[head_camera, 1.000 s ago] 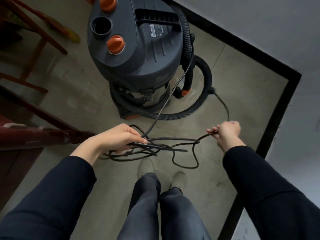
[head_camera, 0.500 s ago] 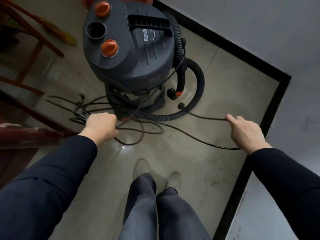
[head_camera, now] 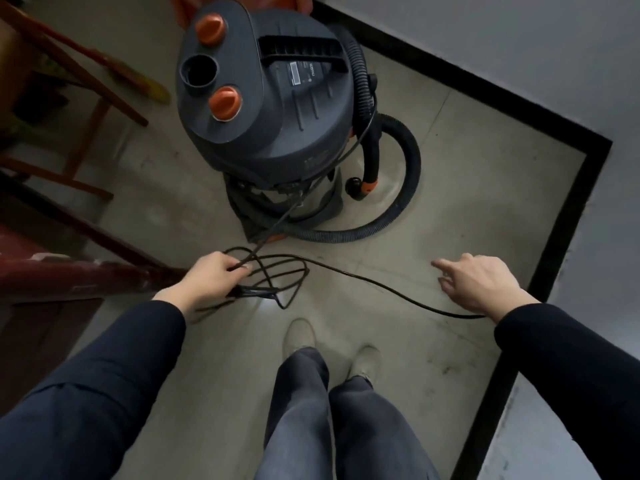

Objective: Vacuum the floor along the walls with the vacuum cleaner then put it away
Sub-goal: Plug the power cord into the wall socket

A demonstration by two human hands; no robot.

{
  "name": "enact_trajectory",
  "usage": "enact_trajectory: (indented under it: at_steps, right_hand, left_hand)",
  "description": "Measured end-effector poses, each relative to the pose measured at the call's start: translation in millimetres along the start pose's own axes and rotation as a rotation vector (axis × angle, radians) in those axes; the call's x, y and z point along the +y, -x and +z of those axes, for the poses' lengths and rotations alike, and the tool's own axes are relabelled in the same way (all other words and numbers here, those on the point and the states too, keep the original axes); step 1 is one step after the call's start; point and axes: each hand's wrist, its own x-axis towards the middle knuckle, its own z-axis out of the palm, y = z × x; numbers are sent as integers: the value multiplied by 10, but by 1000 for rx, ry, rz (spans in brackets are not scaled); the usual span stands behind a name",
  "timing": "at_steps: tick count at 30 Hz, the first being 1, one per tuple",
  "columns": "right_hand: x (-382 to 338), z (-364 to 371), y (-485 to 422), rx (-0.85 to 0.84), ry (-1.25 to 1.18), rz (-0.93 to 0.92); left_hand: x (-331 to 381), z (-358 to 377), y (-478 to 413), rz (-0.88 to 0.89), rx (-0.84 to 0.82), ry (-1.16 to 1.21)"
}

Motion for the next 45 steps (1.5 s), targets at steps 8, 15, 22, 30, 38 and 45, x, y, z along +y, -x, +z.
enact_trajectory:
  at_steps: [8,15,22,30,38,45]
  right_hand:
    - [-235,38,237,-391,149,62]
    - [-1382,-365,299,-391,-1204,96]
    - [-2118,-925,324,-306,-1663,-46]
    - [-2017,-1141,352,-5,-2041,66]
    - [-2181,-1206,982,53,-1514,102]
    - [-2213,-1162,1514,-17,-1765,394]
  left_hand:
    - [-251,316,378,-121,73,273]
    - [-144,446,794,-39,281,549]
    - [-96,730,1073,107,-101,638]
    - [-1531,1339,1487,-285,34,328]
    - [-2055,702,2461,-461,541,-16]
    - [-1663,275,2610,-408,555,-30]
